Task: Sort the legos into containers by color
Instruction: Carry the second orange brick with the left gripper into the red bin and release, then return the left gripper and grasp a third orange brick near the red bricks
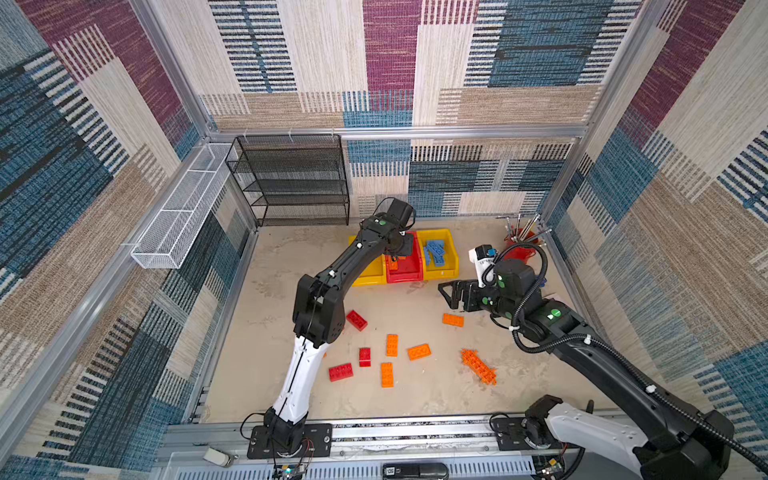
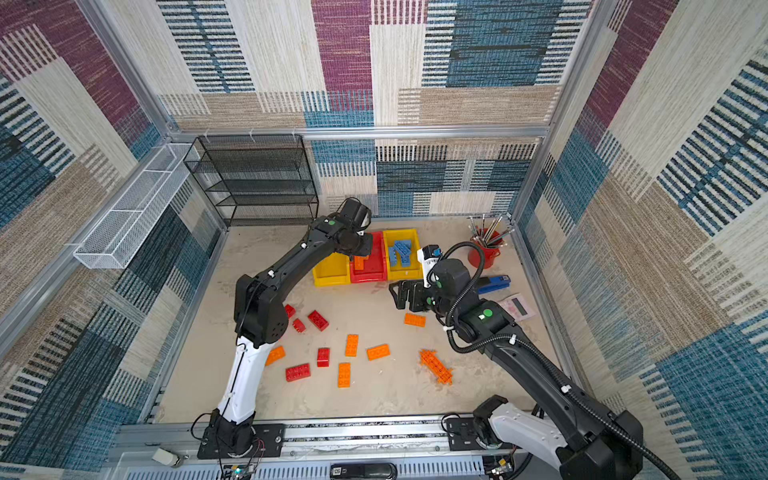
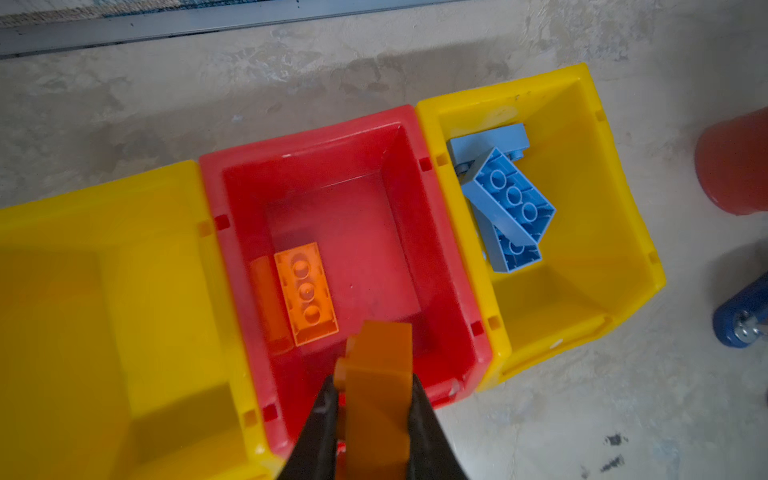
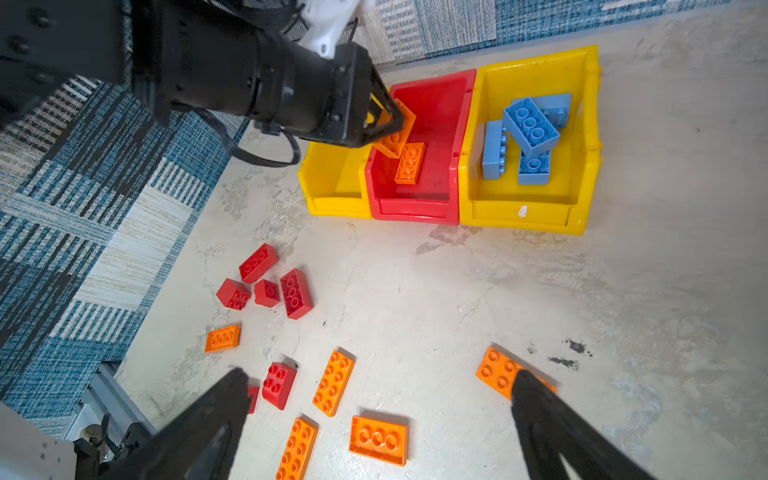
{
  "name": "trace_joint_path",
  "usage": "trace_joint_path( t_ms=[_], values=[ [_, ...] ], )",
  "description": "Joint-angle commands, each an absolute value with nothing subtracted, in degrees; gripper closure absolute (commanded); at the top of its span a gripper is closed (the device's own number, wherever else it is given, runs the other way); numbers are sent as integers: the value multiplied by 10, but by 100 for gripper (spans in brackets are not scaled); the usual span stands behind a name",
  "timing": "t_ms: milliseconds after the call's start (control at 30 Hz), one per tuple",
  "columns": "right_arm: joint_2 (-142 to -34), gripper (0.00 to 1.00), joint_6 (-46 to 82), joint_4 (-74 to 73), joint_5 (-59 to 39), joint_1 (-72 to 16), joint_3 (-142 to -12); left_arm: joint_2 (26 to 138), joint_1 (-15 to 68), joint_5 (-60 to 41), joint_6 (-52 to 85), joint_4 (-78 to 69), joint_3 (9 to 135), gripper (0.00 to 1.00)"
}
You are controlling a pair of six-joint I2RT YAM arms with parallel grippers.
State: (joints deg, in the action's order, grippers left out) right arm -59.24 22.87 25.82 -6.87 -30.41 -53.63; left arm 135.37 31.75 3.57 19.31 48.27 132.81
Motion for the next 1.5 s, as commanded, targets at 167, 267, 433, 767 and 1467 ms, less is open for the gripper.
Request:
trace_joint_path(
  t_ms=[167, 267, 433, 767, 1467],
  values=[
    [-580, 1, 234, 271, -46, -301, -546, 1432, 314, 14, 171, 511, 1427, 73],
    [-576, 1, 238, 271, -47, -301, -546, 1438, 312, 11, 164, 511, 1434, 53],
    [-577, 1, 240, 271, -61, -301, -547, 1406, 311, -10, 156, 501, 1402, 33],
    [-579, 1, 231, 250, -120, -303, -534, 1144, 316, 22, 195, 391, 1052, 32],
    [-608, 1, 198, 215, -171, -307, -546, 537, 315, 228, 519, 483, 407, 1]
  ],
)
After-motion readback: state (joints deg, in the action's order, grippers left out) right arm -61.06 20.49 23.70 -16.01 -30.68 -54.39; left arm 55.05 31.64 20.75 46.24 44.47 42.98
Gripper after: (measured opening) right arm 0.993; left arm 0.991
